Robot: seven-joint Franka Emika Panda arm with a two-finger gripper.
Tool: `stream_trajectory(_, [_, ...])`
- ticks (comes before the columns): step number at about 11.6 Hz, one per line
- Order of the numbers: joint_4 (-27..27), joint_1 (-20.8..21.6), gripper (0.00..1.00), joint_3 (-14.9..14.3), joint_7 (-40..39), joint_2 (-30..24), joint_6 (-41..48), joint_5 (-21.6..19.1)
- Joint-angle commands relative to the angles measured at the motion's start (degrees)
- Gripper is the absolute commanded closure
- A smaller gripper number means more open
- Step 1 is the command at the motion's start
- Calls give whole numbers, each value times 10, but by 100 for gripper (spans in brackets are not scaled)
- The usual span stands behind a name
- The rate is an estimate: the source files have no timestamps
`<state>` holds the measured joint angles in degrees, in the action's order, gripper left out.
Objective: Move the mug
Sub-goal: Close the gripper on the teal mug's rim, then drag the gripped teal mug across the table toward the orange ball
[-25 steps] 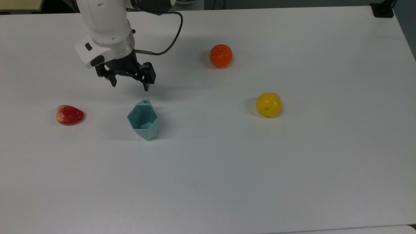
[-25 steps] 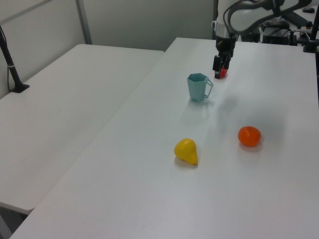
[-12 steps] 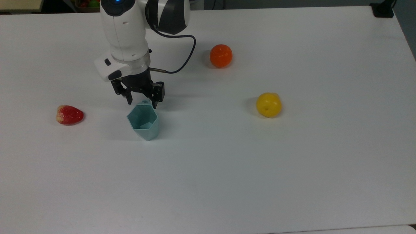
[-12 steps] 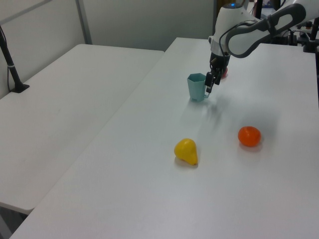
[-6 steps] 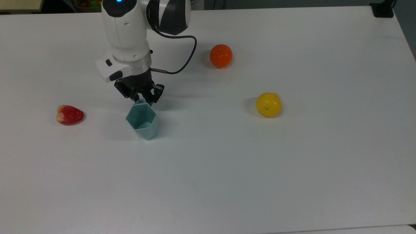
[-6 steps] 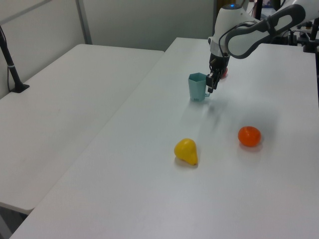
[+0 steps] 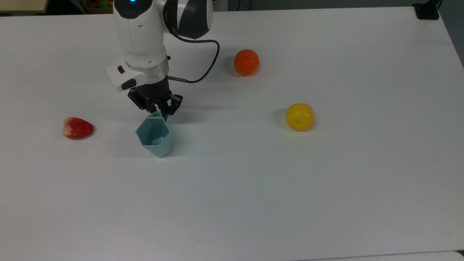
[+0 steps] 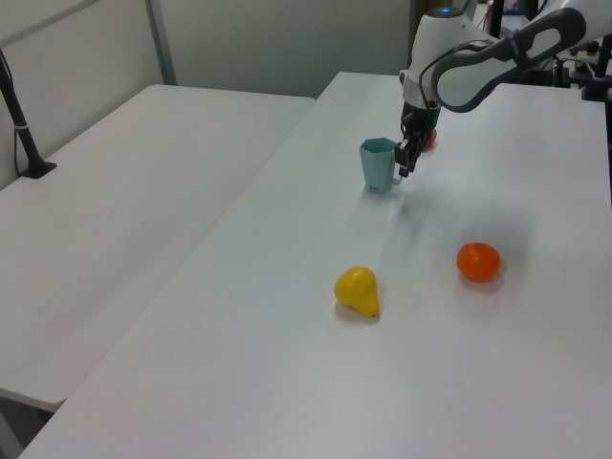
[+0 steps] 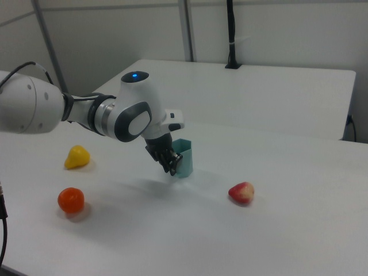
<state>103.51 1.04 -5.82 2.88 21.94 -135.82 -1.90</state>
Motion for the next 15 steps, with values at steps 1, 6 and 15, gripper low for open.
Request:
stream_trajectory(1, [-1,8,95,-4,12,-7,-9,-4])
stream_trajectory(6, [34,4,98,-4,13,-72,15,-4])
stream_trajectory(15, [240,-8,100,-4,4,-253,20,-3])
